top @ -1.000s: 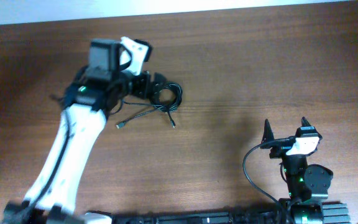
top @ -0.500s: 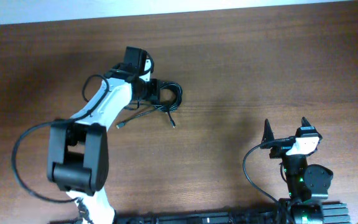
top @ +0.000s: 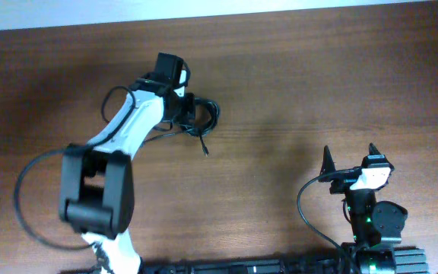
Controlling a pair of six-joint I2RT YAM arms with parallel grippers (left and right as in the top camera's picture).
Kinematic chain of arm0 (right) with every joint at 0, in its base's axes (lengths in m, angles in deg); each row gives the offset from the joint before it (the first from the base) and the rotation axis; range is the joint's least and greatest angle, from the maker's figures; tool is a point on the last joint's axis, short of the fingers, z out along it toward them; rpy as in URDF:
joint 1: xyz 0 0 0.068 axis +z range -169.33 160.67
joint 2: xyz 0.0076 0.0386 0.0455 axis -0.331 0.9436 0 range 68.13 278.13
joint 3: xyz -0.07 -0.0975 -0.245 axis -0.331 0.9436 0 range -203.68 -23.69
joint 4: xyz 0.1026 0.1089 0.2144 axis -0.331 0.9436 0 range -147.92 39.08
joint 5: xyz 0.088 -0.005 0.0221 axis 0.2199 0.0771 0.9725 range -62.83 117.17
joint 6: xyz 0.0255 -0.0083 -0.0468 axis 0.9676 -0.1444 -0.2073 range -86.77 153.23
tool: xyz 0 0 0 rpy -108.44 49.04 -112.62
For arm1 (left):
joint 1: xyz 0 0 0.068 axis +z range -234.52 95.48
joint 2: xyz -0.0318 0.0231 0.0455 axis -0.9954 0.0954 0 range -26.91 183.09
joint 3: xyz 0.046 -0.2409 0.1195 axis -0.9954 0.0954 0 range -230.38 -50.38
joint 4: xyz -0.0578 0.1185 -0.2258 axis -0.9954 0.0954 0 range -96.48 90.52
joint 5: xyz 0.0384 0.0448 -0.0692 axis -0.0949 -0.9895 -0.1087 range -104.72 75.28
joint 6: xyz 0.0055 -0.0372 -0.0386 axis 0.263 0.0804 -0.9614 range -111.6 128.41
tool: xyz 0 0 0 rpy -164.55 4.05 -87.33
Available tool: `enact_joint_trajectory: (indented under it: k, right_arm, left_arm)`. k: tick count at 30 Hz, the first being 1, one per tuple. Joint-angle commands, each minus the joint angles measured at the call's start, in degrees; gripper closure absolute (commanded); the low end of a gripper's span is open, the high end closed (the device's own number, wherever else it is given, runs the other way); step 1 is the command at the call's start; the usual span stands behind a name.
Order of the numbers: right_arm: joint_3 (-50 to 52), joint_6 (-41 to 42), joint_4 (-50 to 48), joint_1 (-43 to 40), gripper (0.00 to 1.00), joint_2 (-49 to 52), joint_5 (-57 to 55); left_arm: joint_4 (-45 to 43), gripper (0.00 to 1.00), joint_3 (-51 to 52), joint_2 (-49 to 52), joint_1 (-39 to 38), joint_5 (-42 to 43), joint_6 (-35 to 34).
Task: Untangle cables
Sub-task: 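Reach the left gripper to the black cable bundle and grasp it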
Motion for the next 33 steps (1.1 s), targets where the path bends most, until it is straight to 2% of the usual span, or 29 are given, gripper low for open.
enact_joint_trajectory:
  k: [1,3,5,7,9,11,13,14,15,16,17,18,19,21,22,24,25,28,29,30,33]
  right_arm:
    - [0.3,0.0,0.4,-0.2,0.01,-0.4,-0.3]
    - [0.3,0.0,0.4,-0.2,0.01,-0.4,-0.3]
    - [0.3,0.0,0.4,-0.2,0.01,-0.4,-0.3]
    - [0.3,0.0,0.4,-0.2,0.01,-0.4,-0.3]
    - [0.3,0.0,0.4,-0.2,0.02,-0.4,-0.3]
    - [0.3,0.0,0.4,-0.2,0.01,-0.4,-0.3]
    - [0.3,0.0,0.4,-0.2,0.02,-0.4,-0.3]
    - [0.3,0.0,0.4,-0.2,0.02,-0.4,-0.3]
    - [0.3,0.0,0.4,-0.2,0.01,-0.4,-0.3]
    - [0.3,0.0,0.4,-0.2,0.01,-0.4,-0.3]
    - [0.3,0.0,0.4,-0.2,0.02,-0.4,-0.3]
    - [0.3,0.0,0.4,-0.2,0.02,-0.4,-0.3]
    - [0.3,0.0,0.4,-0.2,0.02,-0.4,-0.3]
    - [0.3,0.0,0.4,-0.2,0.01,-0.4,-0.3]
    - [0.3,0.0,0.4,-0.2,0.01,-0.4,-0.3]
    - [0.3,0.0,0.4,-0.2,0.02,-0.4,-0.3]
    - [0.3,0.0,0.4,-0.2,0.01,-0.4,-0.3]
    - [0.3,0.0,0.4,-0.2,0.02,-0.4,-0.3]
    - [0.3,0.0,0.4,-0.2,0.01,-0.4,-0.3]
    - [0.3,0.0,0.4,-0.2,0.01,-0.4,-0.3]
    - [0.3,0.0,0.4,-0.2,0.01,-0.4,-0.3]
  left_arm:
    - [4.3,1.00,-2.7,-12.2,-0.2,-0.2,-16.3]
    - [9.6,1.00,-2.7,-14.7,-0.2,-0.2,-26.9]
    - [16.1,1.00,-2.7,-15.5,-0.8,-0.2,-44.2]
    - [19.7,1.00,-2.0,-15.2,-2.1,-0.2,-56.9]
    - [20.1,1.00,-0.2,-14.6,-4.6,-1.4,-64.4]
    - [19.9,1.00,1.7,-13.7,-7.4,-5.7,-68.0]
    - [19.9,1.00,2.7,-12.5,-9.8,-9.9,-68.1]
    - [20.0,0.91,3.0,-11.7,-11.1,-11.9,-67.6]
    - [20.0,0.86,3.2,-11.1,-11.9,-14.1,-64.9]
    - [19.9,0.76,3.2,-10.9,-12.5,-16.5,-60.1]
    - [19.9,0.51,3.2,-10.7,-12.8,-18.5,-55.7]
    - [19.8,0.41,3.2,-10.7,-12.8,-19.7,-52.5]
    - [19.5,0.34,3.2,-10.7,-12.8,-21.7,-46.9]
    - [19.5,0.34,3.2,-10.7,-12.1,-26.2,-40.0]
    - [19.4,0.38,3.2,-10.7,-11.8,-26.3,-38.7]
    - [19.0,0.51,3.2,-10.6,-10.4,-25.7,-36.4]
    - [18.5,0.53,3.2,-10.3,-10.0,-24.9,-34.6]
    - [17.8,0.54,3.3,-7.8,-8.8,-13.0,-26.7]
    - [18.4,0.58,3.3,-6.7,-8.8,-9.3,-26.7]
    - [18.9,0.67,3.3,-5.6,-8.8,-5.9,-26.7]
    - [19.6,0.75,3.3,-2.6,-8.8,-1.4,-26.8]
